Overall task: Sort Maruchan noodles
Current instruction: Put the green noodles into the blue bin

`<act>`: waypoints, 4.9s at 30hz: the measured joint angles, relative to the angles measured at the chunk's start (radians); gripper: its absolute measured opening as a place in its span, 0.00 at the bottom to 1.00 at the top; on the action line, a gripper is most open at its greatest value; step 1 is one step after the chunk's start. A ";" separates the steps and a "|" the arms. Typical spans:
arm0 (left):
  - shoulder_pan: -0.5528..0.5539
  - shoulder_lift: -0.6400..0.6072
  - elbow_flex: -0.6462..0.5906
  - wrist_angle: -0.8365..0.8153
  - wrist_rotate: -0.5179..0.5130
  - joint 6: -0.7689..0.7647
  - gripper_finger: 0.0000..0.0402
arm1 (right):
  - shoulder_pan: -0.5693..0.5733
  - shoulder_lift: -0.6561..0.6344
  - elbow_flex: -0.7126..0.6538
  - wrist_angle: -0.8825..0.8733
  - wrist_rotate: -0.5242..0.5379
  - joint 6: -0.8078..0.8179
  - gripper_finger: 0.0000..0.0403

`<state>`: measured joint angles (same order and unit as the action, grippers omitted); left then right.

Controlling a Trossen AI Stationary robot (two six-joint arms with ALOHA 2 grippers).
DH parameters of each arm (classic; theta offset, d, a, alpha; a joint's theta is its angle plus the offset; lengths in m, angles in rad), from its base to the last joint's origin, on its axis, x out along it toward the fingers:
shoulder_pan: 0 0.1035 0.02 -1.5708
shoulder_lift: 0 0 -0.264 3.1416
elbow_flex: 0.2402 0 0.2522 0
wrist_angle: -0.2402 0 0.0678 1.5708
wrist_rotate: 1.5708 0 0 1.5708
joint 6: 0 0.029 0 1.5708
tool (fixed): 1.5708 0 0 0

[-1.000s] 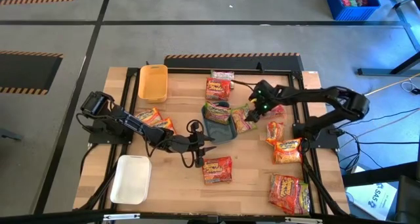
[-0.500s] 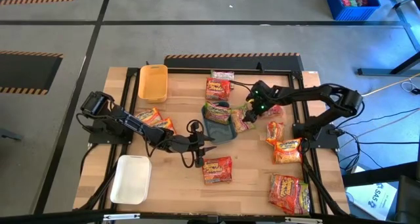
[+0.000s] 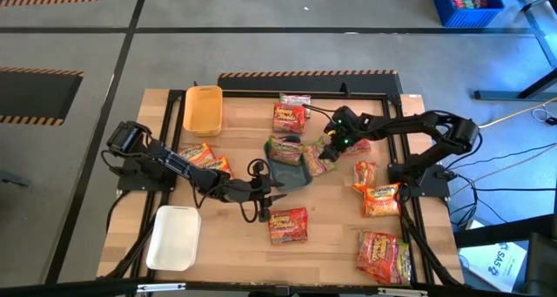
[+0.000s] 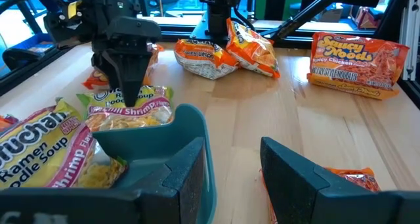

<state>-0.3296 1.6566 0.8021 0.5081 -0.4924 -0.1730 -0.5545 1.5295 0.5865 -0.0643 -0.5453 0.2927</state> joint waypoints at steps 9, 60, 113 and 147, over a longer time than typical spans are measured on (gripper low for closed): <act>0.000 0.000 0.000 0.000 0.000 0.000 0.36 | 0.000 0.000 -0.001 0.016 0.014 -0.034 0.20; 0.074 0.000 0.000 0.085 -0.019 -0.058 0.59 | 0.374 -0.492 0.110 -0.208 0.416 -0.158 0.00; 0.213 0.061 0.443 -0.605 0.229 -0.226 0.51 | 0.660 -0.380 0.128 0.010 0.650 -0.299 0.02; -0.036 0.008 0.302 -0.668 -0.212 0.014 0.37 | 0.660 -0.380 0.087 0.142 0.513 -0.312 0.78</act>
<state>-0.3660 1.6642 1.1043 -0.1604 -0.7047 -0.1586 0.1055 1.1500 0.6738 0.0778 -0.0321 -0.0192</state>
